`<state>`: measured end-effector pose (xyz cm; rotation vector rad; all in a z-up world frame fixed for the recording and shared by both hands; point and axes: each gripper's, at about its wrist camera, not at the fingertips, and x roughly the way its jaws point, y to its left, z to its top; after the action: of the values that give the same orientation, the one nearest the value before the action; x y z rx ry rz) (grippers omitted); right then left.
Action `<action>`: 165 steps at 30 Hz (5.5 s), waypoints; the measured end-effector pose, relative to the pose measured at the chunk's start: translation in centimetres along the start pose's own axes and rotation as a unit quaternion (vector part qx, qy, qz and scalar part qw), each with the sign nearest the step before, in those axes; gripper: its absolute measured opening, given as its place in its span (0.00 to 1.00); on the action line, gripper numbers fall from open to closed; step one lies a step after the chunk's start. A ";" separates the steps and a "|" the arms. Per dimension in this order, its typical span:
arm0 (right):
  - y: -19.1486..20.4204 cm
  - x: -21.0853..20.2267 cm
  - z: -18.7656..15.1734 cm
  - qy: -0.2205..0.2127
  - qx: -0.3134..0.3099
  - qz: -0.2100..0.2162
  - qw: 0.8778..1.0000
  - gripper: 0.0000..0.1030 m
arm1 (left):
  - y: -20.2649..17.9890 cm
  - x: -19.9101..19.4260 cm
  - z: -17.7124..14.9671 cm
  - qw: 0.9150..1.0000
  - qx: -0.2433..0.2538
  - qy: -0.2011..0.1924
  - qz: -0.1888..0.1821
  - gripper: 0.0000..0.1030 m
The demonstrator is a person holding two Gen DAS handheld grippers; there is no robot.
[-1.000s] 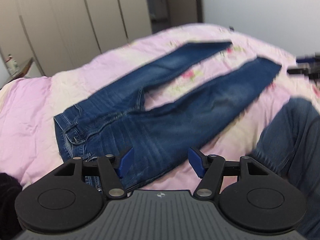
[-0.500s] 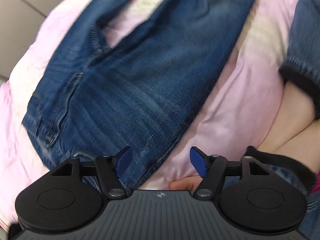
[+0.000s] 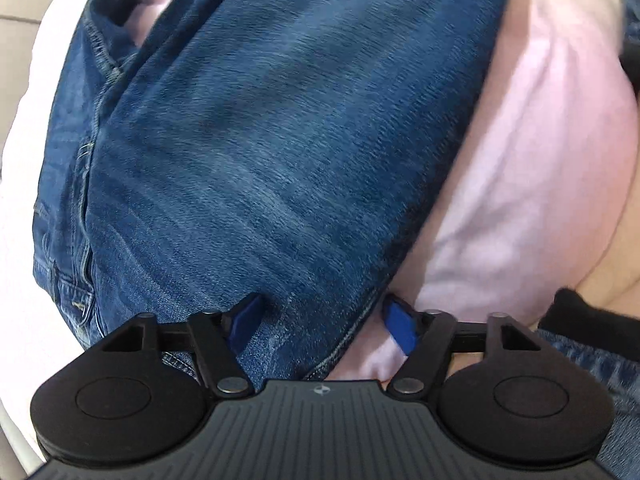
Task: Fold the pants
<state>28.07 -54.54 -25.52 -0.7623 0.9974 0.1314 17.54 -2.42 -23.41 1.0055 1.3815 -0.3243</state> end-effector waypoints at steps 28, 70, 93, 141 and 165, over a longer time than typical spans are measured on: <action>-10.3 -6.0 22.3 -0.094 0.050 -0.164 0.981 0.00 | 28.2 -13.5 0.2 0.941 -0.248 -0.215 0.077 0.05; -5.6 19.6 46.4 -0.008 -0.019 -0.192 0.981 0.61 | 40.7 7.4 9.2 0.925 -0.351 -0.147 -0.012 0.87; 8.0 2.4 39.1 -0.098 0.111 0.049 0.988 0.67 | 37.8 7.7 -18.2 0.705 -0.672 -0.190 -0.123 0.81; -9.2 14.9 26.1 -0.002 0.350 0.055 0.935 0.24 | 32.6 8.9 -13.9 0.634 -0.766 -0.071 -0.081 0.68; -8.3 13.0 29.7 -0.067 0.169 0.060 0.982 0.53 | 32.8 8.7 -10.9 0.668 -0.742 -0.038 -0.040 0.68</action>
<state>59.92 -44.89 -22.33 -0.3784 0.9080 0.1119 35.93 27.41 -16.89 -0.4621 1.0906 0.6759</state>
